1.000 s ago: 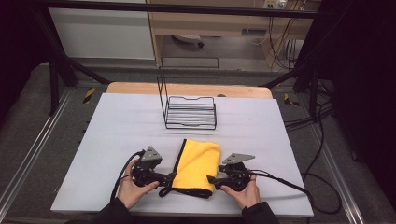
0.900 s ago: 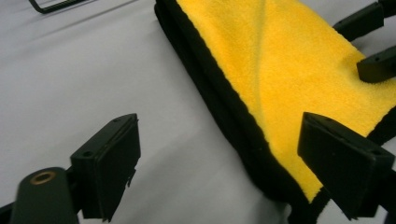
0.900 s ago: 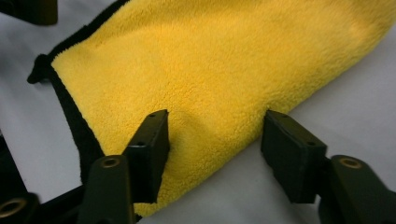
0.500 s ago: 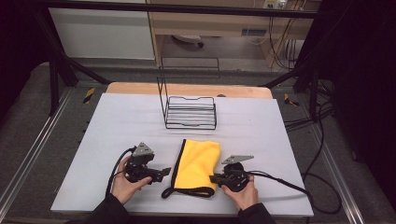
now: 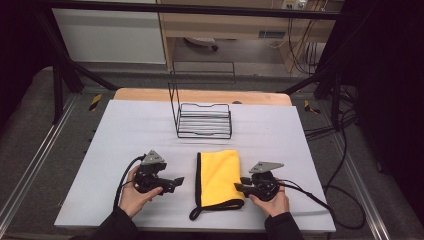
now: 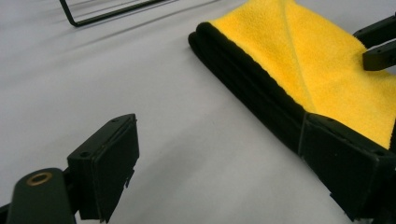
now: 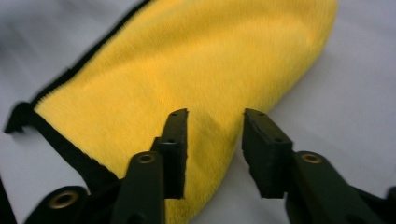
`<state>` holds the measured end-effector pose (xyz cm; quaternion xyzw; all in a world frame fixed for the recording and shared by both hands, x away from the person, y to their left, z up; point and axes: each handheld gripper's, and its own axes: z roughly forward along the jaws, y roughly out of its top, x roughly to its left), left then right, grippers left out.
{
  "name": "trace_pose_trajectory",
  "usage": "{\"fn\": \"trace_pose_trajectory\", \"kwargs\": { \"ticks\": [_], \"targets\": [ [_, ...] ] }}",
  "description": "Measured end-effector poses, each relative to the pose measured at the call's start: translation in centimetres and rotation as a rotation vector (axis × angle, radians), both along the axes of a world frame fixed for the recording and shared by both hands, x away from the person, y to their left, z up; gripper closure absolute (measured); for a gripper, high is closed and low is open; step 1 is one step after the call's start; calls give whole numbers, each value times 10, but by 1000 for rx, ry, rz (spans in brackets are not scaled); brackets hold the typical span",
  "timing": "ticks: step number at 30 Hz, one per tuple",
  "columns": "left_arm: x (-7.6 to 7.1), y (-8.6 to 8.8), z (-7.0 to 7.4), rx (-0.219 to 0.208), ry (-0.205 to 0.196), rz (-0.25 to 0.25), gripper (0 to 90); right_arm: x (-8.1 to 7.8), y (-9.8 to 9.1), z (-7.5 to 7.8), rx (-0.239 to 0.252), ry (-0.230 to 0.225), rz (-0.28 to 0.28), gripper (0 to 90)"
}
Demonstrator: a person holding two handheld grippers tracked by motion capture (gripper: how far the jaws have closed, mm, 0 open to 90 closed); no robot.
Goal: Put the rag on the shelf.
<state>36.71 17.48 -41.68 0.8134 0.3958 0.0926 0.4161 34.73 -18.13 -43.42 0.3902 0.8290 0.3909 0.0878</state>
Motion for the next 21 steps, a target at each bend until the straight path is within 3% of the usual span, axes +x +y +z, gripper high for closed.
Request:
{"fn": "trace_pose_trajectory", "kwargs": {
  "ticks": [2, 5, 10, 16, 18, 19, 21],
  "targets": [
    [5, -2, 2, -5, -1, -2, 120, 1, -3, 6, 54, -43, 11, 508],
    [14, -8, 6, -2, 0, -5, 119, 7, -10, 11, 96, -57, -8, 418],
    [36, -26, 11, -7, 8, 8, 153, 15, -23, 12, 129, -81, -56, 225],
    [62, -57, 4, 50, 14, 36, 268, 18, -40, 8, 174, -73, -81, 125],
    [66, -61, 2, 53, 22, 41, 298, 18, -44, 8, 177, -76, -84, 95],
    [72, -67, -4, 39, 43, 48, 326, 18, -45, 7, 174, -78, -85, 89],
    [77, -73, -9, 22, 47, 47, 376, 17, -46, 7, 175, -75, -92, 86]
  ]
}}
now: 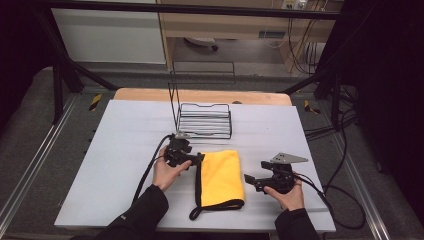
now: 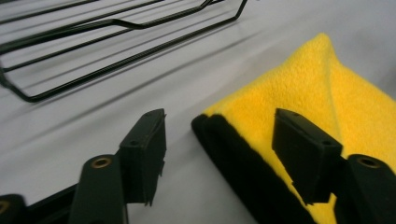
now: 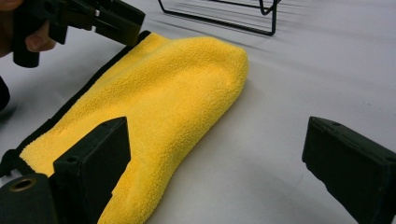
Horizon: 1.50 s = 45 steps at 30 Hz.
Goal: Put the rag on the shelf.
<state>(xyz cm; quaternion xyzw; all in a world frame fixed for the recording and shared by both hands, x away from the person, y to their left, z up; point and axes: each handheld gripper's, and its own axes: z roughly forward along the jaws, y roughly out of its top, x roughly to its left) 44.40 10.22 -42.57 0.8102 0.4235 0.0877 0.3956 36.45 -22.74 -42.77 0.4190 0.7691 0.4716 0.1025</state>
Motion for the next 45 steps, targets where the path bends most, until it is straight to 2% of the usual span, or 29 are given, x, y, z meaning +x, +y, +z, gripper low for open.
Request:
{"fn": "trace_pose_trajectory", "kwargs": {
  "ticks": [3, 5, 8, 11, 14, 17, 24, 26, 28, 30, 32, 36, 38, 41, 43, 45],
  "targets": [
    [7, -6, -8, 41, 4, 9, 430, 0, 0, -1, -6, 2, -2, 86],
    [10, -7, -12, 36, 34, 7, 480, -1, 1, -1, -4, 4, 0, 87],
    [12, -8, -16, 44, 49, -3, 541, 0, 1, -2, -8, 6, 5, 90],
    [15, -10, -19, 34, 67, -1, 562, 1, 1, -2, -5, 5, 4, 94],
    [15, -16, -19, 47, 53, -2, 597, 1, 1, -2, 1, 10, 5, 97],
    [15, -20, -19, 69, 46, 0, 591, 2, 1, -1, 2, 14, 6, 97],
    [15, -19, -19, 64, 56, -6, 613, 11, 8, 3, 7, 12, -1, 102],
    [15, -19, -19, 37, 80, -18, 692, 18, 11, 4, 7, 10, -9, 130],
    [15, -19, -20, 34, 80, -20, 735, 27, 15, 5, -2, 14, -19, 175],
    [15, -18, -19, 33, 80, -22, 749, 38, 20, 4, -15, 14, -15, 227],
    [15, -18, -20, 33, 80, -22, 754, 50, 27, 1, -34, 32, -26, 274],
    [14, -18, -21, 33, 66, -30, 756, 71, 40, -6, -36, 60, -45, 373],
    [14, -18, -21, 30, 59, -36, 756, 79, 45, -9, -59, 71, -53, 425],
    [14, -17, -22, 23, 56, -35, 756, 85, 48, -14, -80, 89, -68, 496],
    [14, -17, -22, 34, 49, -46, 755, 86, 47, -16, -116, 114, -74, 530],
    [13, -17, -22, 35, 42, -51, 754, 85, 47, -18, -139, 124, -61, 561]
  ]
}}
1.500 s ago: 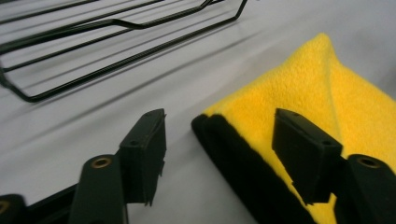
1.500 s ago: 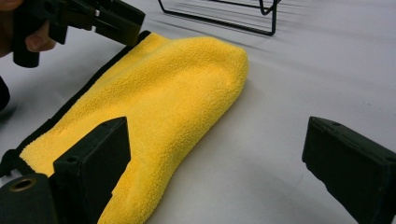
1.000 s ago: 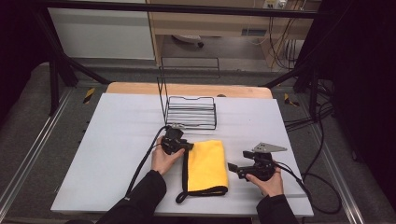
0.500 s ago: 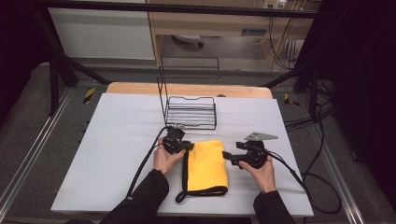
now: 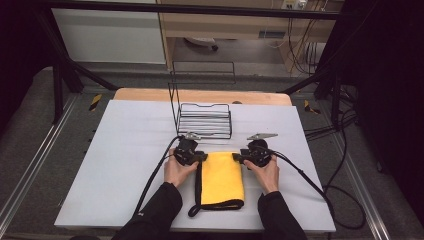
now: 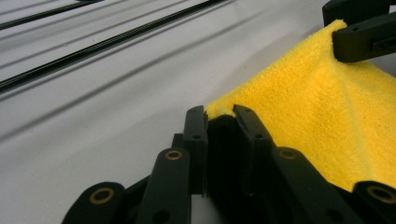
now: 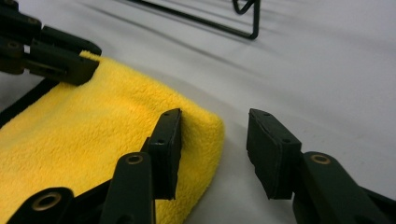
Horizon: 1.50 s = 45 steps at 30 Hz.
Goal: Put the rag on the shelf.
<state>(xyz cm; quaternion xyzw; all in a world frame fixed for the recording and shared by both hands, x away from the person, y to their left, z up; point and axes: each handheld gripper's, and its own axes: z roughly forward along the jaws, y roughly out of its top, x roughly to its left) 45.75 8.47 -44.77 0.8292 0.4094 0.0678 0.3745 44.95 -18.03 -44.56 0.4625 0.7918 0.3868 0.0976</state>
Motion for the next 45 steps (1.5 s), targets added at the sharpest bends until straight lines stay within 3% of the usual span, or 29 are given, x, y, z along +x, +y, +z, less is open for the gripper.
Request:
{"fn": "trace_pose_trajectory", "kwargs": {
  "ticks": [3, 11, 18, 20, 26, 45],
  "targets": [
    [0, 0, 0, 4, -1, -6, 752, -1, 1, -2, -12, 13, 13, 602],
    [0, 0, 0, 4, -16, -13, 748, 1, 2, -4, 40, 80, 29, 764],
    [1, 3, 1, -24, 9, -5, 778, -1, 2, -2, 48, 88, 22, 827],
    [1, 5, 3, -27, 13, -12, 786, -1, 1, -1, 47, 82, 27, 832],
    [-5, 11, 10, -96, -16, -3, 793, -9, -2, 10, 62, 37, 30, 835],
    [-27, 16, 30, -146, -133, -30, 790, -34, -8, 33, 136, -64, 37, 835]
  ]
}}
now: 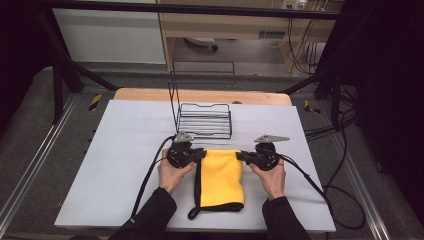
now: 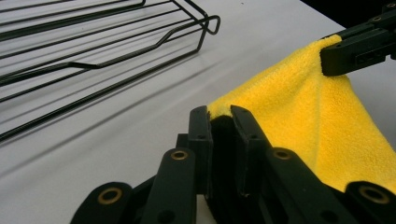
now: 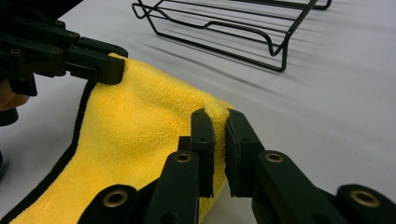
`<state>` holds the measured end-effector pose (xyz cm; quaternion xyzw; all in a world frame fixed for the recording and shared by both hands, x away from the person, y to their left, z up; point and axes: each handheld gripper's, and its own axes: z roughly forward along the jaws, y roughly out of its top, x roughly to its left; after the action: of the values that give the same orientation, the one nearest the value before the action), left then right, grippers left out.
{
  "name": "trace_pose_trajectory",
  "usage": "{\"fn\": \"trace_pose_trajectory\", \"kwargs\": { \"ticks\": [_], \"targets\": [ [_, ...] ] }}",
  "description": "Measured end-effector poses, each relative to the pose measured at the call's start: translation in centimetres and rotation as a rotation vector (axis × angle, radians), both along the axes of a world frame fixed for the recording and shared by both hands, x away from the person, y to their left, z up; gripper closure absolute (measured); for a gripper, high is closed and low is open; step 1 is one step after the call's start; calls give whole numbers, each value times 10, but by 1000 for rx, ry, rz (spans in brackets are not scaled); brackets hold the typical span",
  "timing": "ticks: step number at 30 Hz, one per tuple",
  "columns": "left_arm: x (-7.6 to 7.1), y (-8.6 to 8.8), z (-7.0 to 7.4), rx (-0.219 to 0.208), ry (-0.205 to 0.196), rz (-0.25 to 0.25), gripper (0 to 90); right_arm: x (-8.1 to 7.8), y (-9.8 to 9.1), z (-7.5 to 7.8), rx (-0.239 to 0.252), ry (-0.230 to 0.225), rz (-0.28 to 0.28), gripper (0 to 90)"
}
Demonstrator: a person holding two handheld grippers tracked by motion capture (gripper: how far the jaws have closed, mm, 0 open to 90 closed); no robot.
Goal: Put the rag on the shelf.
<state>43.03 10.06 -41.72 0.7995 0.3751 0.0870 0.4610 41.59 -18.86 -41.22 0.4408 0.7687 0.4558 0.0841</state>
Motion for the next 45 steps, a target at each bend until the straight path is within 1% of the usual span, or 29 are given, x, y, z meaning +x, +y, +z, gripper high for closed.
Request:
{"fn": "trace_pose_trajectory", "kwargs": {
  "ticks": [7, 9, 12, 21, 26, 28, 37, 42, 45],
  "targets": [
    [-7, 2, 9, -26, -24, -4, 790, -9, -1, 10, 14, -39, 1, 836],
    [-9, 2, 12, -27, -31, -7, 790, -11, -1, 13, 15, -55, 6, 836],
    [-11, 4, 15, -38, -38, -10, 790, -15, -1, 18, 17, -64, 7, 835],
    [-21, 6, 28, -55, -83, -9, 790, -26, 0, 32, 16, -125, 4, 836],
    [-25, 7, 34, -67, -103, -8, 790, -30, 1, 39, 17, -147, 4, 836],
    [-27, 8, 38, -75, -114, -7, 790, -33, 2, 42, 22, -154, 1, 836],
    [-36, 12, 57, -101, -177, -3, 790, -43, 3, 59, 42, -226, -5, 836],
    [-40, 14, 67, -104, -210, -6, 790, -47, 5, 68, 48, -267, -11, 836],
    [-41, 15, 74, -116, -228, -4, 790, -49, 6, 73, 54, -286, -11, 836]
  ]
}}
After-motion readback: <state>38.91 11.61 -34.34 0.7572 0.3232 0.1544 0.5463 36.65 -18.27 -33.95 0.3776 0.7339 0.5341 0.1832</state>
